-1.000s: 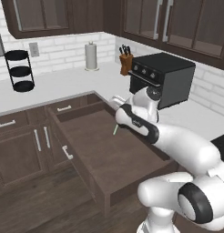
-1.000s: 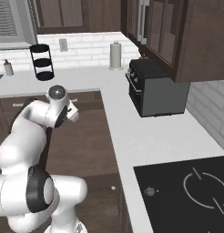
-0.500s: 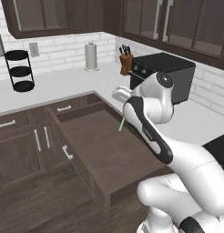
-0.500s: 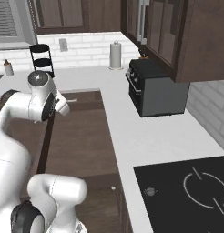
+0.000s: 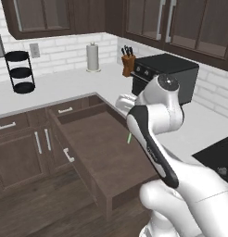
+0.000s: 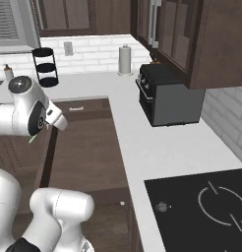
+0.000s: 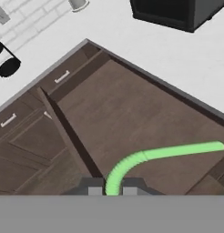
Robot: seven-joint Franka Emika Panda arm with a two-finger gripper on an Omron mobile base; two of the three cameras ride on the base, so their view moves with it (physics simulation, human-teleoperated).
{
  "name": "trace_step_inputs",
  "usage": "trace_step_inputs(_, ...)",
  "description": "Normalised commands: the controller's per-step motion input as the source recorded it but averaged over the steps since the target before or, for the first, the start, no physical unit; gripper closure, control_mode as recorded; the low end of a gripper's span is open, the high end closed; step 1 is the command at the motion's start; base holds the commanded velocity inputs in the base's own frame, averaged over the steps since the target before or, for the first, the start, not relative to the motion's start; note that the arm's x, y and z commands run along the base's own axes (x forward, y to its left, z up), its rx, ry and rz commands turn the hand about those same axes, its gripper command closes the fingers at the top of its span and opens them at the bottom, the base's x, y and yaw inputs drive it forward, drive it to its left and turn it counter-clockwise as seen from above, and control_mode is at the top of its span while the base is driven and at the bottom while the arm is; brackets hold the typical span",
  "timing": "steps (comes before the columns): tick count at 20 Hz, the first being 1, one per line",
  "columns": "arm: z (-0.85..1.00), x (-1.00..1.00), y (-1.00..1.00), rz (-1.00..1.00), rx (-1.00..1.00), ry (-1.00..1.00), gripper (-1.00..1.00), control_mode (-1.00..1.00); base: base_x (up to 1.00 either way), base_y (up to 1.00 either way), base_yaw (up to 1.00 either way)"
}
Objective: Take a straw from the drawer in front and place it inside the glass cup on the dining counter.
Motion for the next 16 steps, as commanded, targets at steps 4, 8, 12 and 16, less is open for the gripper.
trace_step_inputs(4,0.00,-0.12,-0.02,0.00,0.00,0.00,1.00,1.00,-0.69,-0.02,0.00)
trace_step_inputs(8,0.00,0.00,0.00,0.00,0.00,0.00,1.00,1.00,-1.00,0.05,0.09)
trace_step_inputs(12,0.00,0.00,0.00,0.00,0.00,0.00,1.00,1.00,-0.93,0.62,0.56)
trace_step_inputs(16,0.00,0.00,0.00,0.00,0.00,0.00,1.00,1.00,-0.27,0.69,0.79)
